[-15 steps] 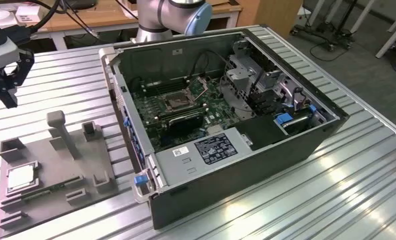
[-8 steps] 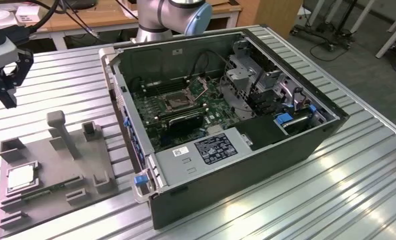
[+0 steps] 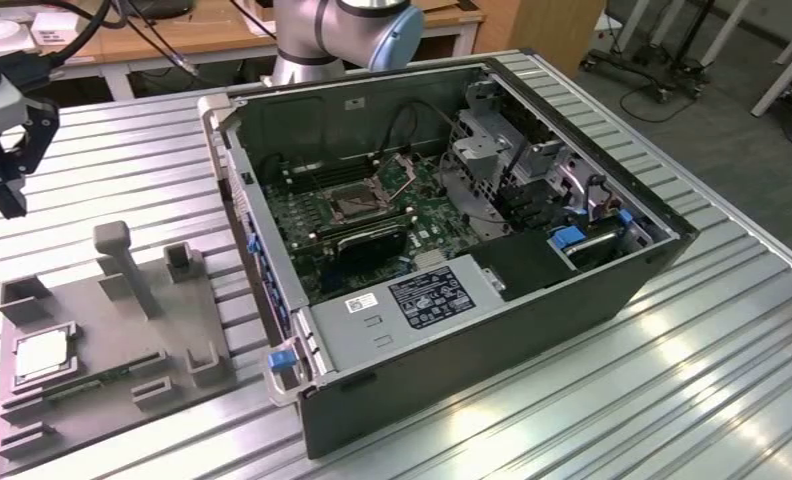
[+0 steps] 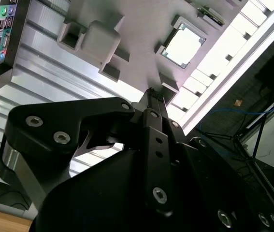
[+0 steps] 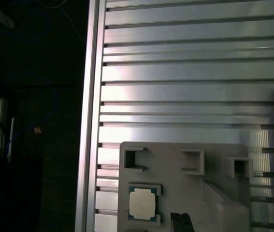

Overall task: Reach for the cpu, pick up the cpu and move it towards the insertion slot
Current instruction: 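Reach for the cpu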

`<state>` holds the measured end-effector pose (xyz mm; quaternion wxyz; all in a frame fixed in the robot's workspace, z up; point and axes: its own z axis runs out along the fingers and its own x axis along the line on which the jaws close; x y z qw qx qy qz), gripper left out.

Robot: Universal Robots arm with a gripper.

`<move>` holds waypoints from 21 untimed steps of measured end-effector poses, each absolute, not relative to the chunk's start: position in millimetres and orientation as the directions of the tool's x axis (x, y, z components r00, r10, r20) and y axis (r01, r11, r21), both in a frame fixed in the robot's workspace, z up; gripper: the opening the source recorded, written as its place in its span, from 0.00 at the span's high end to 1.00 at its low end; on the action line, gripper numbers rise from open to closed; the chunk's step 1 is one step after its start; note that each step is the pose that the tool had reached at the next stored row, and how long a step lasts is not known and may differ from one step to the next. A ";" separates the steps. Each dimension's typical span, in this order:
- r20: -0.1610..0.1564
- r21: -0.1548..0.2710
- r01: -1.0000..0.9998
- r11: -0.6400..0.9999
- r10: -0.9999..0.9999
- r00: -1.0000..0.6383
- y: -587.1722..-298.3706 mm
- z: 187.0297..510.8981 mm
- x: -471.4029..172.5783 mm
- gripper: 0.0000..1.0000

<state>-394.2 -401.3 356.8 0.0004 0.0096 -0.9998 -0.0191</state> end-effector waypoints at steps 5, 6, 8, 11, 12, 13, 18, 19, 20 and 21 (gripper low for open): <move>0.000 0.038 -0.019 0.999 -0.019 -1.000 -401.2 356.8 -395.0 0.89; 0.000 0.038 -0.019 0.999 -0.019 -1.000 -401.2 356.8 -395.1 0.89; 0.000 0.038 -0.019 0.999 -0.019 -1.000 -401.2 356.8 -395.2 0.89; 0.001 0.038 -0.019 0.999 -0.019 -1.000 -401.3 356.8 -395.6 0.89; 0.001 0.038 -0.019 0.999 -0.019 -1.000 -401.2 356.8 -395.9 0.89; 0.000 0.038 -0.019 0.999 -0.019 -1.000 -401.2 356.7 -396.4 0.89; 0.000 0.038 -0.019 0.999 -0.019 -1.000 -401.2 356.5 -400.4 0.89; 0.000 0.038 -0.019 0.999 -0.019 -1.000 -401.2 356.5 -401.5 0.89; 0.001 0.038 -0.019 0.999 -0.019 -1.000 -401.2 356.5 -402.6 0.89; 0.001 0.038 -0.019 0.999 -0.019 -1.000 -401.2 356.5 -403.5 0.89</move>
